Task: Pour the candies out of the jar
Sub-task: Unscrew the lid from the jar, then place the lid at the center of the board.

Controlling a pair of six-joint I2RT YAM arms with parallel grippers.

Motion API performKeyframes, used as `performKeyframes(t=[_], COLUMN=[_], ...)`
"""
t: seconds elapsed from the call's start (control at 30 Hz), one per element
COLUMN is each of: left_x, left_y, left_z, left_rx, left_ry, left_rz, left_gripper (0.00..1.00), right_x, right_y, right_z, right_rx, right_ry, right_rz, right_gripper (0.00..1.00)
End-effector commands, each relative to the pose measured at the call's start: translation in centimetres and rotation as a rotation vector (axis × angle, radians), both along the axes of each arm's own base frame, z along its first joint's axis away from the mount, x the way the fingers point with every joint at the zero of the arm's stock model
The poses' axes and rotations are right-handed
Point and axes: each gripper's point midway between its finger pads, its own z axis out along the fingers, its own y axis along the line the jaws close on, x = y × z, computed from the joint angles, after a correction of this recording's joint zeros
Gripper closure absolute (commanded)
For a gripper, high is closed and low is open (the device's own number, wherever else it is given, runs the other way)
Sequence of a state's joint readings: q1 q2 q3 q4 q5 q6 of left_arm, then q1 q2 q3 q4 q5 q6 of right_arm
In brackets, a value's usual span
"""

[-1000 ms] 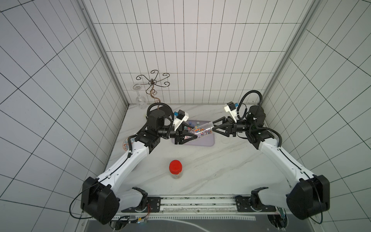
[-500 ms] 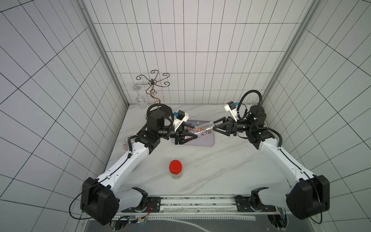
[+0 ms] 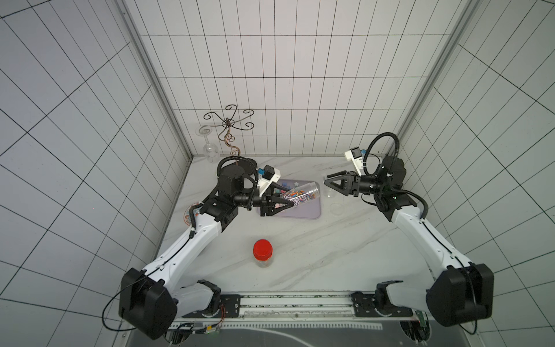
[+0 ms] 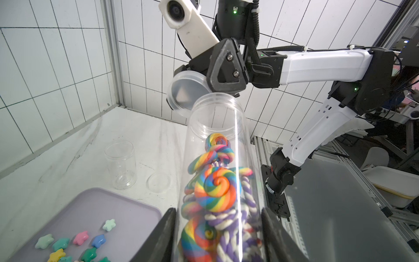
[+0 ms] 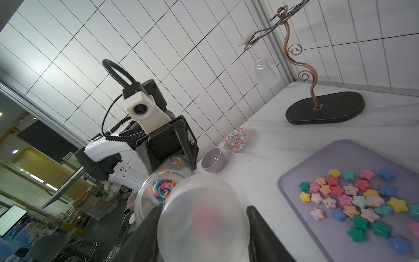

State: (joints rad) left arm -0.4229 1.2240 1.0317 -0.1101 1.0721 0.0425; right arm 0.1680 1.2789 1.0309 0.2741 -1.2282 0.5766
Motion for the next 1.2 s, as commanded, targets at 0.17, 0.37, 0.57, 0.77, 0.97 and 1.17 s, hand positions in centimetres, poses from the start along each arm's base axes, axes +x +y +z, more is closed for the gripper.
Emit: performKeyframes(t=[0.17, 0.37, 0.57, 0.77, 0.97, 1.17], left_x=[-0.8, -0.4, 1.0, 2.3, 2.6, 2.9], left_y=[0.2, 0.4, 0.7, 1.2, 1.5, 1.7], left_z=[1.2, 1.1, 0.6, 0.1, -0.1, -0.4], left_rx=[-0.025, -0.014, 0.012, 0.034, 0.045, 0.060], left_ry=[-0.060, -0.071, -0.079, -0.085, -0.098, -0.100], left_rz=[-0.022, 0.006, 0.093, 0.174, 0.200, 0.223], left_gripper=[0.64, 0.64, 0.64, 0.64, 0.64, 0.64], right_x=[1.1, 2.7, 2.2, 1.8, 1.9, 0.8], right_y=[-1.0, -3.5, -7.9, -11.6, -13.3, -13.1], right_z=[-1.8, -6.3, -14.1, -19.3, -21.6, -25.0], right_rx=[-0.042, -0.275, -0.551, -0.739, -0.838, -0.871], right_ry=[0.069, 0.167, 0.320, 0.403, 0.446, 0.517], right_rz=[-0.102, -0.334, -0.557, -0.713, -0.775, -0.759], right_gripper=[0.52, 0.51, 0.51, 0.51, 0.50, 0.50])
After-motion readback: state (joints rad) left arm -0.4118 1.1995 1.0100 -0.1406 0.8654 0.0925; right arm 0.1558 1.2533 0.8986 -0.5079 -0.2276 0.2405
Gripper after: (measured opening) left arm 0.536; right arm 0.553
